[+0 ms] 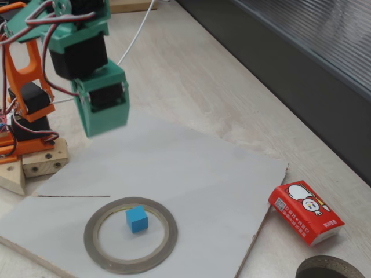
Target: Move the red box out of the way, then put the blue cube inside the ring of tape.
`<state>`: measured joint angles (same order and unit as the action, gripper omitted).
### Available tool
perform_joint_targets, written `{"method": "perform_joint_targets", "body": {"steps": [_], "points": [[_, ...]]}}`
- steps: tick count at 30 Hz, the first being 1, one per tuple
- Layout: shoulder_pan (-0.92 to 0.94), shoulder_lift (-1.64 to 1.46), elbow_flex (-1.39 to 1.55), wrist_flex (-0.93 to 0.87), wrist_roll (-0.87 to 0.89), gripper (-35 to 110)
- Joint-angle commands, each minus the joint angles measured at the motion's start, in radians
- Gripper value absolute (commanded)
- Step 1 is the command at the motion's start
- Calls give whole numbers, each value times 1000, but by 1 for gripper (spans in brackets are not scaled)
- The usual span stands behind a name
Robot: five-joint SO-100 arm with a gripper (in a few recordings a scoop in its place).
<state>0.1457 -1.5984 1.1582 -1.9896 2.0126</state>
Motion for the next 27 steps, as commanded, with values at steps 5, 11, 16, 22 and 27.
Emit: {"method": "perform_joint_targets", "body": {"steps": [5,11,16,22,27], "points": [[-86,-206,199,-18,11,0],[-229,-433,583,-18,11,0],[-293,-606,815,-6,11,0],[-293,-813,939,-6,9,0],[-295,-838,1075,-6,9,0]]}}
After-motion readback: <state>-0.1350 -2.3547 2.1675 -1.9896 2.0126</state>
